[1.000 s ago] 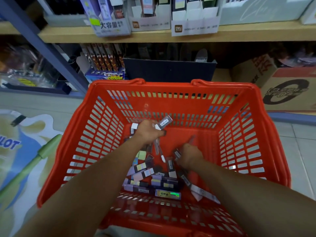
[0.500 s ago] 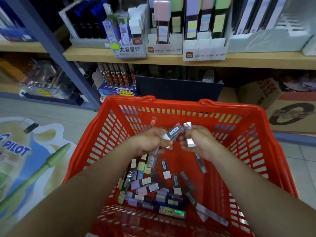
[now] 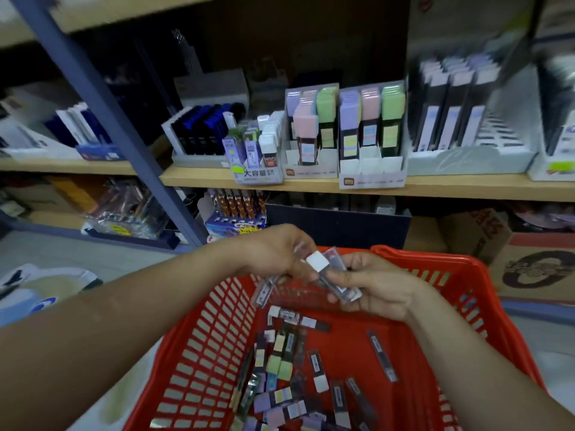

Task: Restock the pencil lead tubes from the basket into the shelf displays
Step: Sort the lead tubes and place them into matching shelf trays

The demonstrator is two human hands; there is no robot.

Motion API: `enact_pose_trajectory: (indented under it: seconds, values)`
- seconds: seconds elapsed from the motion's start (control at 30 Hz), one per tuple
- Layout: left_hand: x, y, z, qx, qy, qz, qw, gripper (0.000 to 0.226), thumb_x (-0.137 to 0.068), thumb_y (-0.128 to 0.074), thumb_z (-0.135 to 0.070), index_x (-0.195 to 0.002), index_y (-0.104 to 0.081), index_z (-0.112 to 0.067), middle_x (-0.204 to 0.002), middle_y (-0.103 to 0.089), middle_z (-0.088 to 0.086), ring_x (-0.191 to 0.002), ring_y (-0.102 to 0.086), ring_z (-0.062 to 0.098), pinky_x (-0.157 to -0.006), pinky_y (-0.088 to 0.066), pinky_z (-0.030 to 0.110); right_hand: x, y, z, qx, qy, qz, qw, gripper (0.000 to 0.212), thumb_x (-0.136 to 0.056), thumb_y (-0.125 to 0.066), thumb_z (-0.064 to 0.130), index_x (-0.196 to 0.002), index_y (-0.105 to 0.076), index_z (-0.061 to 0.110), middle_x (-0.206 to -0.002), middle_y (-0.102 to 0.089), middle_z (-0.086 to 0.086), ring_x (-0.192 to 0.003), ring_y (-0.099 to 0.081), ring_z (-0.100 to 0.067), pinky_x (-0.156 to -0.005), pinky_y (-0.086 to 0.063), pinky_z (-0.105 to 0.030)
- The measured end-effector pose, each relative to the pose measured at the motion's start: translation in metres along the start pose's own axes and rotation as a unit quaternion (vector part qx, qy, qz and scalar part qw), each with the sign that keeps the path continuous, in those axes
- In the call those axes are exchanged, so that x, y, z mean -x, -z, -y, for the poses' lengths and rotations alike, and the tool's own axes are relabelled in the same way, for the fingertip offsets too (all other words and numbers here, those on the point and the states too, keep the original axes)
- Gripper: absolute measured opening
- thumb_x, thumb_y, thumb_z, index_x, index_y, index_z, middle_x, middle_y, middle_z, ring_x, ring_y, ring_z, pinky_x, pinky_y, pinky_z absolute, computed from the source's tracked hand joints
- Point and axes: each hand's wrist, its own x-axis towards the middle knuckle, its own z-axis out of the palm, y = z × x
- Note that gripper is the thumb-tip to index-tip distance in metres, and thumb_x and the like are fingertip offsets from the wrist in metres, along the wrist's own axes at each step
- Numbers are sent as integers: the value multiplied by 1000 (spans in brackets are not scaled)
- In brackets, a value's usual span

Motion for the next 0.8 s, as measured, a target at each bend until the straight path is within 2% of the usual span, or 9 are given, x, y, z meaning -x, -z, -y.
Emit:
enact_pose_trajectory:
  seconds: [0.13, 0.23, 0.33, 0.4, 0.43, 0.5, 0.57, 0.7, 0.8]
  values:
    - [10, 17, -16, 57, -33, -53, 996, 15, -88, -69, -21, -100, -68, -12, -58, -62, 1, -50, -50, 17, -53, -41, 28, 4, -10, 17, -111, 29, -1, 993, 13, -77, -65, 11, -88, -72, 8, -75, -68, -7, -60, -64, -15, -49, -50, -23]
    - [9, 19, -25, 206, -56, -163, 963, 17, -94, -60, -19, -102, -65, -5, -63, -57, 6, -48, -48, 19, -51, -41, 29, -3, -23, 27, -281, 65, -44, 956, 21, -77, -67, 13, -95, -69, 3, -78, -64, -10, -66, -63, -19, -54, -53, -28]
    - [-1, 15, -33, 326, -75, -258, 907, 12, -96, -57, -18, -98, -62, -7, -63, -52, 5, -42, -46, 14, -43, -40, 22, -6, -45, 33, -379, 83, -54, 920, 19, -78, -66, 20, -74, -77, 6, -87, -70, -15, -90, -68, -33, -78, -56, -49]
    - [-8, 9, -40, 292, -97, -311, 899, 12, -96, -58, -21, -93, -61, -11, -60, -55, 2, -42, -51, 12, -47, -43, 24, -4, -57, 38, -361, 88, -43, 927, 24, -81, -64, 24, -75, -79, 7, -98, -72, -20, -103, -66, -43, -85, -52, -61]
    - [-9, 6, -43, 239, -109, -338, 904, 13, -96, -58, -23, -91, -61, -11, -61, -58, 2, -44, -53, 9, -50, -45, 24, -2, -59, 39, -343, 90, -47, 934, 24, -82, -63, 26, -82, -78, 6, -98, -72, -21, -99, -66, -43, -80, -54, -59]
    - [-9, 0, -48, 132, -131, -384, 904, 12, -95, -58, -23, -88, -60, -13, -71, -61, 4, -57, -56, 7, -57, -42, 15, 2, -59, 44, -305, 106, -79, 943, 24, -89, -61, 24, -100, -70, 5, -89, -70, -19, -80, -70, -34, -62, -60, -44]
    - [-10, -4, -49, 75, -156, -392, 903, 12, -96, -56, -22, -84, -57, -19, -78, -61, -1, -70, -54, 8, -63, -39, 13, 6, -58, 48, -271, 128, -114, 947, 20, -95, -57, 20, -107, -65, 6, -79, -66, -13, -61, -65, -23, -47, -56, -30]
    - [-14, -8, -52, 56, -178, -392, 901, 17, -99, -49, -23, -87, -60, -18, -79, -58, -8, -74, -52, 7, -67, -37, 20, 10, -61, 51, -252, 146, -142, 946, 13, -99, -52, 17, -102, -63, 12, -65, -59, -4, -50, -53, -12, -39, -45, -20]
    - [-13, -5, -60, 85, -179, -361, 911, 12, -100, -47, -22, -96, -58, -22, -85, -52, -14, -67, -48, 8, -64, -38, 27, 12, -64, 56, -227, 159, -156, 948, 12, -99, -51, 18, -102, -61, 13, -61, -54, -4, -46, -48, -11, -37, -36, -19]
